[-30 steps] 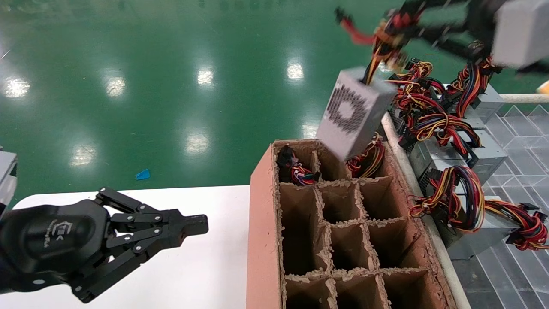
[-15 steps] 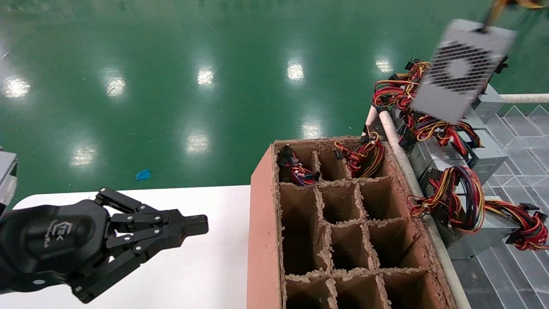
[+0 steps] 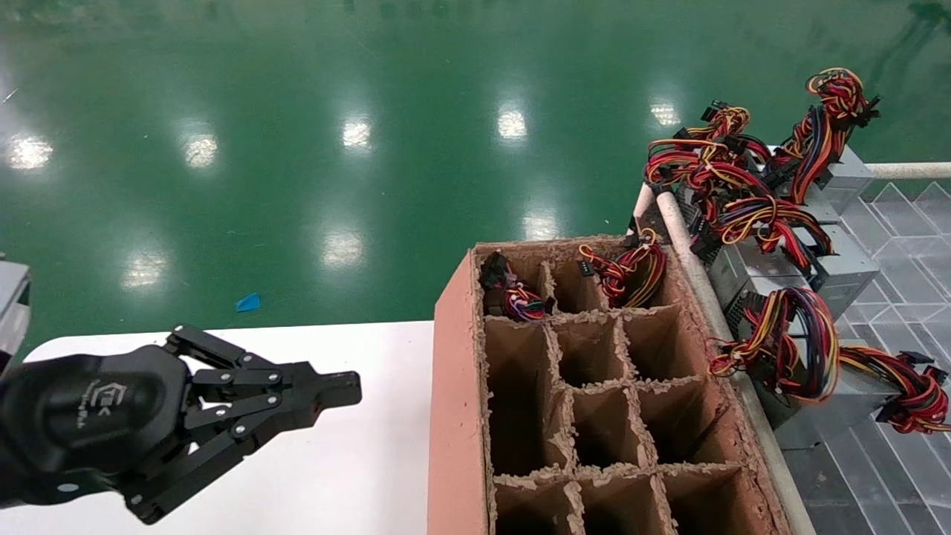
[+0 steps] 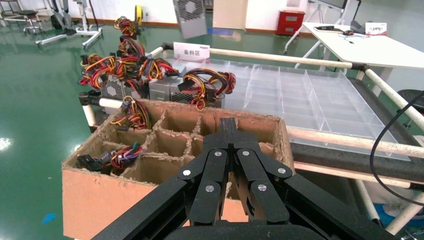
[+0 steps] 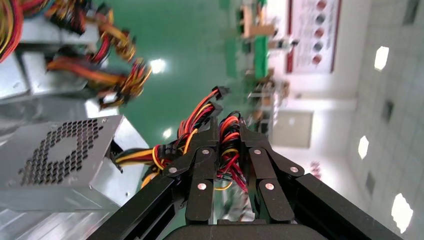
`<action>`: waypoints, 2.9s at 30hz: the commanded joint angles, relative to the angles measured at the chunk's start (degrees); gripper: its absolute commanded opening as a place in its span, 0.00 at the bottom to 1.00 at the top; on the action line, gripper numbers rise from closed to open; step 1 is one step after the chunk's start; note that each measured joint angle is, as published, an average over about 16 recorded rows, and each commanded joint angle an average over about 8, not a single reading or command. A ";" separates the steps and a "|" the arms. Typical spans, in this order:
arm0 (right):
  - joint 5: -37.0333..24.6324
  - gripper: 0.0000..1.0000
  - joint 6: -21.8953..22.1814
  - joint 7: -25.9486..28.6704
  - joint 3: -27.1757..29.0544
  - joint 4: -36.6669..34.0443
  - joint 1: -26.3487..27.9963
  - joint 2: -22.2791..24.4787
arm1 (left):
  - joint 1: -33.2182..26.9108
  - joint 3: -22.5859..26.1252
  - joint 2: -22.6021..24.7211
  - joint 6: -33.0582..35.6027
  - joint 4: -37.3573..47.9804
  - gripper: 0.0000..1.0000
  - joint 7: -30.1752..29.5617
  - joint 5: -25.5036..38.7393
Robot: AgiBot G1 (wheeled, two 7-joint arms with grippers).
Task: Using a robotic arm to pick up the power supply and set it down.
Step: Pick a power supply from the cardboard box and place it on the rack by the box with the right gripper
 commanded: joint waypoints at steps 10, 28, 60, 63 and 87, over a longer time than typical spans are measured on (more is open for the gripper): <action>-2.29 0.00 4.80 -0.61 -1.35 -10.97 -4.39 -1.25 | 0.00 0.00 0.00 0.00 0.00 0.00 0.00 0.00; 4.12 0.00 16.32 -14.04 1.57 -31.60 -8.12 -11.85 | 0.00 0.00 0.00 0.00 0.00 0.00 0.00 0.00; 6.55 0.00 22.21 -19.72 3.52 -48.14 -5.68 -21.38 | 0.00 0.00 0.00 0.00 0.00 0.00 0.00 0.00; 6.74 0.00 21.74 -19.95 3.65 -48.51 -5.59 -21.21 | 0.00 0.00 0.00 0.00 0.00 0.00 0.00 0.00; 6.84 0.17 18.27 -18.58 3.70 -50.88 -6.10 -19.07 | 0.00 0.00 0.00 0.00 0.00 0.00 0.00 0.00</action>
